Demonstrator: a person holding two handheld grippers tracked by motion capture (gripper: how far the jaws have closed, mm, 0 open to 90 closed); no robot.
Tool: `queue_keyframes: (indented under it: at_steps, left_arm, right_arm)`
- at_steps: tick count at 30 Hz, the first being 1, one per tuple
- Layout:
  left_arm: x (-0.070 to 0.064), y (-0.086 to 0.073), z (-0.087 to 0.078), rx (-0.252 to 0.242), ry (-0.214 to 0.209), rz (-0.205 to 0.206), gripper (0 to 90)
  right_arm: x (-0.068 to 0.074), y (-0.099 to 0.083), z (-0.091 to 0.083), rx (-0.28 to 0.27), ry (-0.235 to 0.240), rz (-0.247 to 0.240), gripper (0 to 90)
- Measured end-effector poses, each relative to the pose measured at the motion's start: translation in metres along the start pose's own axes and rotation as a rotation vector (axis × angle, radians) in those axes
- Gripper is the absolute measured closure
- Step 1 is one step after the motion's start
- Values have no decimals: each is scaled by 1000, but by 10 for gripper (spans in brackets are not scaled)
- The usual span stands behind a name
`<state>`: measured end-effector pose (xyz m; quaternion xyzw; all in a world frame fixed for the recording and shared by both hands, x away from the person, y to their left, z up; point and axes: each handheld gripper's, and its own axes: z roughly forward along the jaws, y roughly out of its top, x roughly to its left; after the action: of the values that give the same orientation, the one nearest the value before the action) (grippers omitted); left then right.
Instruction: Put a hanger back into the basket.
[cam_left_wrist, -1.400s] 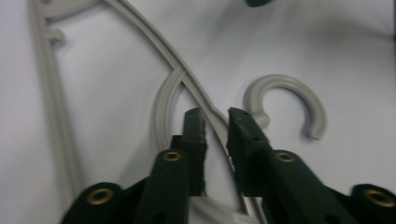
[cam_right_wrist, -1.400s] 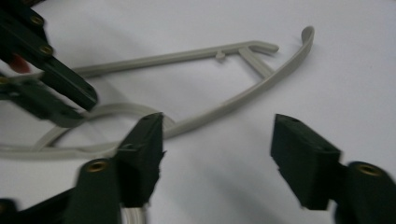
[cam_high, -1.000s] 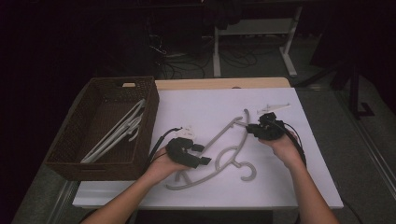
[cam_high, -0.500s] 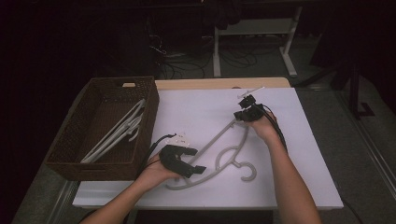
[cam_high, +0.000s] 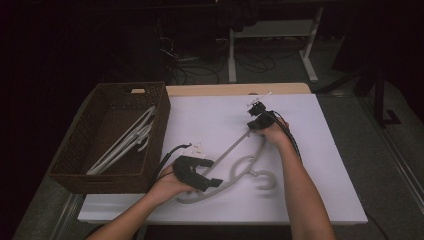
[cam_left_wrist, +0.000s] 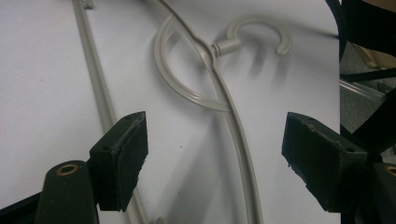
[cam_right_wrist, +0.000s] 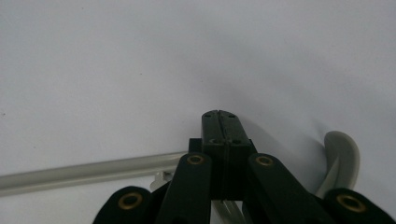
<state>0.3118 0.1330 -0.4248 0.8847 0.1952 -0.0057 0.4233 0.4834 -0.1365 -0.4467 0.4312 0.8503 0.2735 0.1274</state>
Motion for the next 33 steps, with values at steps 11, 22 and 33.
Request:
queue_keyframes:
  at_steps: [11,22,33]
  left_arm:
    - [-10,5,33,125,-61,41,306]
    - [-12,10,53,212,-75,45,512]
    - [-13,12,59,226,-21,48,699]
  right_arm:
    - [0,1,0,15,2,14,898]
    - [0,0,0,16,2,14,899]
    - [0,0,0,13,6,8,899]
